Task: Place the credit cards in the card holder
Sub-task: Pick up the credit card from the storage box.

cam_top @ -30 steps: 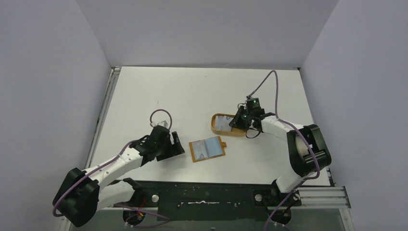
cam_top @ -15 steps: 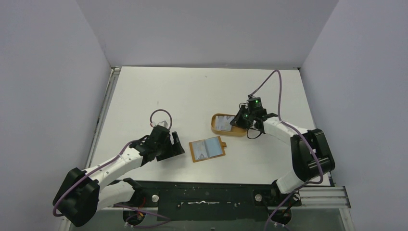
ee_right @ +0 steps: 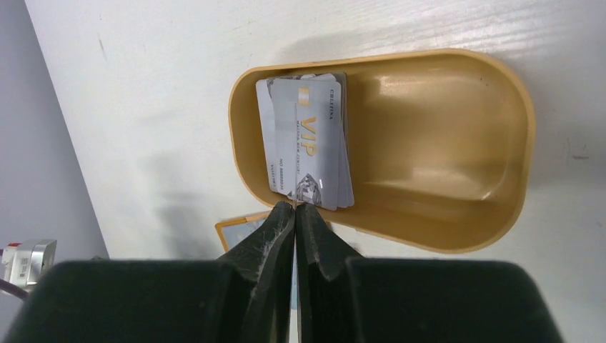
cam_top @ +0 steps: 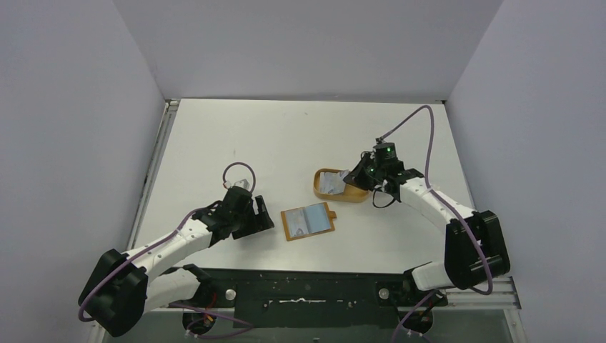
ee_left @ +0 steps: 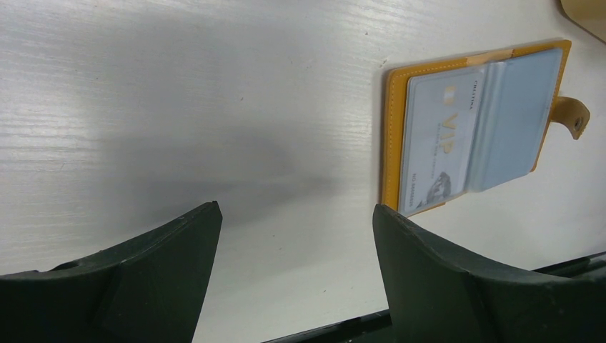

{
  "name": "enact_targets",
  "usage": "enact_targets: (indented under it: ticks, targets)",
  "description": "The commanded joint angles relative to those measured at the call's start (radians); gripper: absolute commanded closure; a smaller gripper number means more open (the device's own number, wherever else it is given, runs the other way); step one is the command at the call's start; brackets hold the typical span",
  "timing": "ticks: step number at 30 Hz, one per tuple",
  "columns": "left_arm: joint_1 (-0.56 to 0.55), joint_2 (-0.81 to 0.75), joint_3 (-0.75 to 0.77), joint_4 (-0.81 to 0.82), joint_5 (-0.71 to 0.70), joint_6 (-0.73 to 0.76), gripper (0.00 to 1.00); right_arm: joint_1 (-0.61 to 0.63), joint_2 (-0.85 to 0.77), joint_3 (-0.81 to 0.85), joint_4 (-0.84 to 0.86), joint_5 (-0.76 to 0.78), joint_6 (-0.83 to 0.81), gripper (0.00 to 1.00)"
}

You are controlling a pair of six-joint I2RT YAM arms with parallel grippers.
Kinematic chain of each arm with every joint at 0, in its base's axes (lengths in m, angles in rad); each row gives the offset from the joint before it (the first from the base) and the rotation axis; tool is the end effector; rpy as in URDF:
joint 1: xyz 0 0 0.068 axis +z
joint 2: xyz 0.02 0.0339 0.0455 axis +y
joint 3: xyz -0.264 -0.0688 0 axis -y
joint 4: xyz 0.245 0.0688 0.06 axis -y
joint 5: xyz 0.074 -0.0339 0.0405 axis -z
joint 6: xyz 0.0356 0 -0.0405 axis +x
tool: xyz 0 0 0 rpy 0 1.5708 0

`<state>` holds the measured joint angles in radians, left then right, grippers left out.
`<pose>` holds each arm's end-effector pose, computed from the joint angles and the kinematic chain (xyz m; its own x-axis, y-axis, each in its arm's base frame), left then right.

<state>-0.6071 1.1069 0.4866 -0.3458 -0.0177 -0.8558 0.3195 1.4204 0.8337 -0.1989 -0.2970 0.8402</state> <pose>0.1633 -0.1127 0.1658 -0.8674 -0.3167 -0.3837 -0.1417 0.8965 -0.4197 0.2759 0.1023 0.2124 -0.8181 0.4795 -0.3176 0.1686 0.7279 0.6646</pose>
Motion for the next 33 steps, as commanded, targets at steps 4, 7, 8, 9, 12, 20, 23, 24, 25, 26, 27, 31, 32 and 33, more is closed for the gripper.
enact_targets:
  ticks: [4, 7, 8, 9, 12, 20, 23, 24, 25, 26, 27, 31, 32, 33]
  targets:
    - [-0.001, -0.043, 0.059, -0.007, -0.009, 0.019, 0.24, -0.036, -0.092, 0.074, -0.131, -0.083, 0.185, 1.00]
    - [-0.001, -0.064, 0.079, -0.033, -0.017, 0.025, 0.24, -0.070, -0.123, 0.088, -0.162, -0.192, 0.276, 1.00]
    - [0.000, -0.072, 0.085, -0.040, -0.020, 0.027, 0.24, -0.081, -0.135, 0.091, -0.165, -0.234, 0.294, 1.00]
    - [0.000, -0.081, 0.090, -0.048, -0.022, 0.029, 0.24, -0.094, -0.147, 0.091, -0.165, -0.276, 0.314, 1.00]
    - [0.000, -0.107, 0.102, -0.063, -0.029, 0.033, 0.24, -0.113, -0.193, 0.090, -0.168, -0.374, 0.356, 1.00]
    - [0.004, -0.155, 0.120, -0.073, -0.029, 0.051, 0.24, -0.105, -0.271, 0.087, -0.181, -0.449, 0.389, 1.00]
    - [0.005, -0.167, 0.123, -0.078, -0.025, 0.066, 0.23, -0.091, -0.278, 0.081, -0.151, -0.467, 0.392, 1.00]
    - [0.006, -0.171, 0.123, -0.080, -0.025, 0.070, 0.21, -0.086, -0.279, 0.079, -0.142, -0.475, 0.392, 1.00]
    - [0.006, -0.177, 0.122, -0.081, -0.024, 0.073, 0.19, -0.078, -0.278, 0.078, -0.127, -0.486, 0.390, 1.00]
    - [0.006, -0.182, 0.118, -0.079, -0.022, 0.073, 0.16, -0.069, -0.277, 0.078, -0.117, -0.497, 0.387, 1.00]
    - [0.008, -0.186, 0.110, -0.072, -0.015, 0.069, 0.12, -0.061, -0.274, 0.077, -0.112, -0.505, 0.382, 1.00]
    - [0.036, -0.199, 0.072, -0.023, 0.018, 0.033, 0.03, -0.035, -0.273, 0.050, -0.028, -0.545, 0.403, 1.00]
    - [0.042, -0.202, 0.062, -0.008, 0.041, 0.026, 0.03, -0.032, -0.275, 0.036, 0.012, -0.556, 0.418, 1.00]
    - [0.046, -0.204, 0.049, 0.006, 0.047, 0.018, 0.03, -0.028, -0.277, 0.023, 0.053, -0.571, 0.432, 1.00]
